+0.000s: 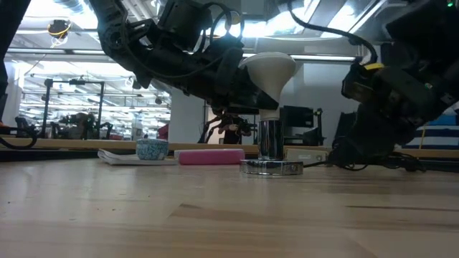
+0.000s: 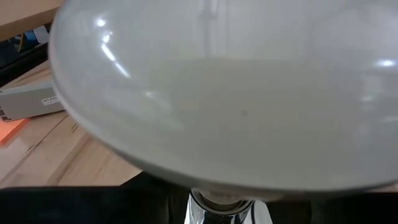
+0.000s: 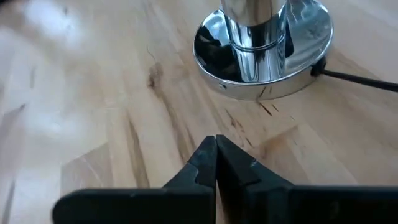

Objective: Screw lightbulb
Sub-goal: Insert the white lightbulb into the silver desk lamp

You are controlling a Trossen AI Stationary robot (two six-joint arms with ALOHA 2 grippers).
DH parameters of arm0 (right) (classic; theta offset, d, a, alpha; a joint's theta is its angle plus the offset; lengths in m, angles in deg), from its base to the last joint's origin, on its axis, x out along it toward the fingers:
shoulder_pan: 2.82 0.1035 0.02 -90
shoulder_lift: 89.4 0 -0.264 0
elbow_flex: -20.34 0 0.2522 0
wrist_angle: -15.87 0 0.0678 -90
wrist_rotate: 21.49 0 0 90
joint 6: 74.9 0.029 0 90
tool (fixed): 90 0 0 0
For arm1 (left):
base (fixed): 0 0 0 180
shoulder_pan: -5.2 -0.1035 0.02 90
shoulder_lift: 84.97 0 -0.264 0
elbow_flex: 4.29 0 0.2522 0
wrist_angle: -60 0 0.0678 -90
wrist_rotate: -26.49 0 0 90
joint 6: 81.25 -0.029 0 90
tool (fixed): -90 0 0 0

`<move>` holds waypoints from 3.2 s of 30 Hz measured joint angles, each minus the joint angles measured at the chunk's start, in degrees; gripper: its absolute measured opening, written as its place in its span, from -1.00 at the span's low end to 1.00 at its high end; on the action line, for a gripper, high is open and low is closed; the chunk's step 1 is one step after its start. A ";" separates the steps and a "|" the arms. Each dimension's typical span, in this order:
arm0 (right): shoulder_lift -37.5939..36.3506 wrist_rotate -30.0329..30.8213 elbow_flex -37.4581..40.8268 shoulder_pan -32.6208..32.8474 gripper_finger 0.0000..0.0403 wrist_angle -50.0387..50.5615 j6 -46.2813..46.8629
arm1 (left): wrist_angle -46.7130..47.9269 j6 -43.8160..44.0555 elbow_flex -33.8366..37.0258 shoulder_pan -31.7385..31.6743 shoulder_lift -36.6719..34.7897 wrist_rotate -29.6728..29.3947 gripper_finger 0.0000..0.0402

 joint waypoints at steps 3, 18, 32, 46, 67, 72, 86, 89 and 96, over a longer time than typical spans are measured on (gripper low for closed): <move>0.05 0.23 0.83 0.00 -0.97 -2.59 0.04 | 0.00 0.02 0.00 0.00 0.00 0.00 -0.25; 0.22 8.19 -5.43 0.00 -0.99 6.75 -0.11 | -0.02 0.90 -0.02 -0.02 0.00 0.00 -0.25; 10.60 8.61 -5.52 0.00 -0.98 -8.03 5.31 | -0.02 0.87 -0.02 -0.01 0.00 0.00 -0.25; 10.60 7.07 -9.96 0.00 -0.98 -3.35 4.58 | -0.01 0.85 -0.02 0.00 0.00 0.00 -0.25; 10.58 11.08 -14.41 0.00 -0.97 9.34 7.06 | 0.00 0.85 -0.02 0.00 0.00 0.02 -0.25; 10.58 11.25 -14.41 0.00 -0.97 13.39 10.65 | 0.00 0.85 -0.02 0.00 0.00 0.02 -0.25; 10.58 14.15 -14.39 -4.36 -0.97 14.86 9.05 | 0.08 0.76 0.00 -0.15 -0.02 -0.92 -0.25; 10.58 14.09 -14.38 -5.70 -0.97 15.04 7.31 | 0.14 0.68 0.00 -0.16 -0.03 -0.99 -0.25; 10.58 15.95 -14.35 -8.52 -0.97 16.49 5.86 | 0.39 0.85 0.02 -0.11 -0.07 -0.35 -0.25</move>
